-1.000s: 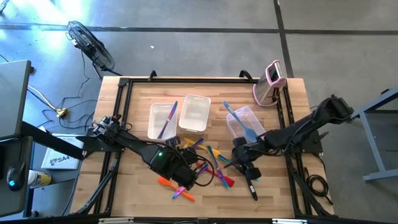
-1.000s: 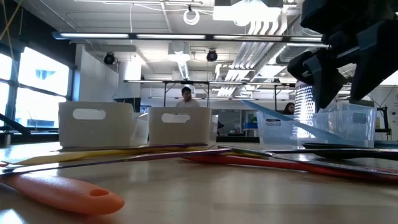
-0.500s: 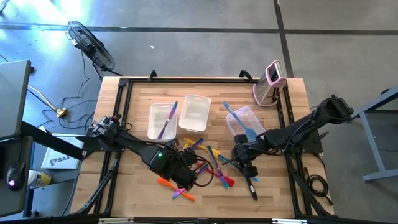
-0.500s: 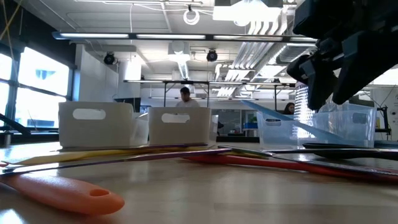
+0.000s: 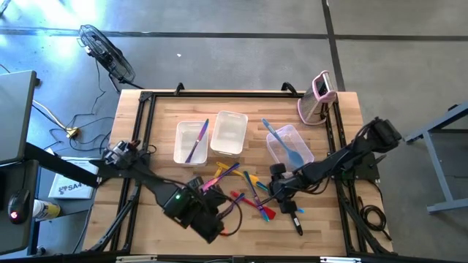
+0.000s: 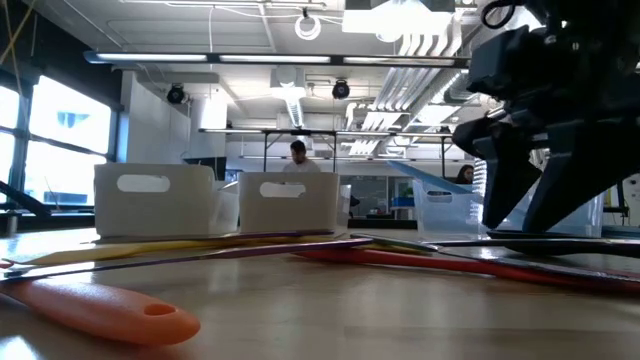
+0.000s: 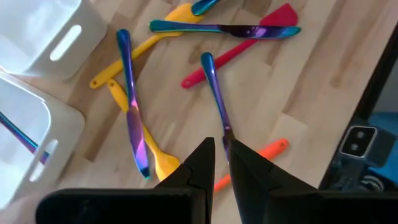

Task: Pick & Place Kitchen Items
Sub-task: Put the blue table knife into the left white bin

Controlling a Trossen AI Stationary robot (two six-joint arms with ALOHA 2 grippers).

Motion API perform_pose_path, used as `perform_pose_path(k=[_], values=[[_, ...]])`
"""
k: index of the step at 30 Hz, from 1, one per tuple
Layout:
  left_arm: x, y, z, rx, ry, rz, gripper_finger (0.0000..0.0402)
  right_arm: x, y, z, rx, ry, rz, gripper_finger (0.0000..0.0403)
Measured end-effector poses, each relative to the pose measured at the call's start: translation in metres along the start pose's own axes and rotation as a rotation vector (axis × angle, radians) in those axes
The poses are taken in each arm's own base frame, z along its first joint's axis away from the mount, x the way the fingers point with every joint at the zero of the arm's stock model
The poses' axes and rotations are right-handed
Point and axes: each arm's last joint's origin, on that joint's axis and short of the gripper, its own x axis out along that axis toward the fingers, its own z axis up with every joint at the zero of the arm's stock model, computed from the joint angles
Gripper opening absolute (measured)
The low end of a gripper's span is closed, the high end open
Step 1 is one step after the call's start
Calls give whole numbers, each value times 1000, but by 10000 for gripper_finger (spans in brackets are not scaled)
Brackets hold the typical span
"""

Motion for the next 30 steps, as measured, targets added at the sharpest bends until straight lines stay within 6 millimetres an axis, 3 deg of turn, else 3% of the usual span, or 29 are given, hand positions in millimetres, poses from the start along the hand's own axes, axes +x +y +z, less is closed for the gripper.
perform_pose_path(k=[11, 24, 30], values=[[-12, -13, -22, -49, -58, -24, 42, 4, -1, -5, -1, 46, -41, 181], [-13, -13, -22, -47, -82, -13, 42, 18, -2, -10, 20, 105, -37, 180], [-13, -14, -22, -52, -82, -13, 42, 19, -6, -12, 57, 130, -16, 133]])
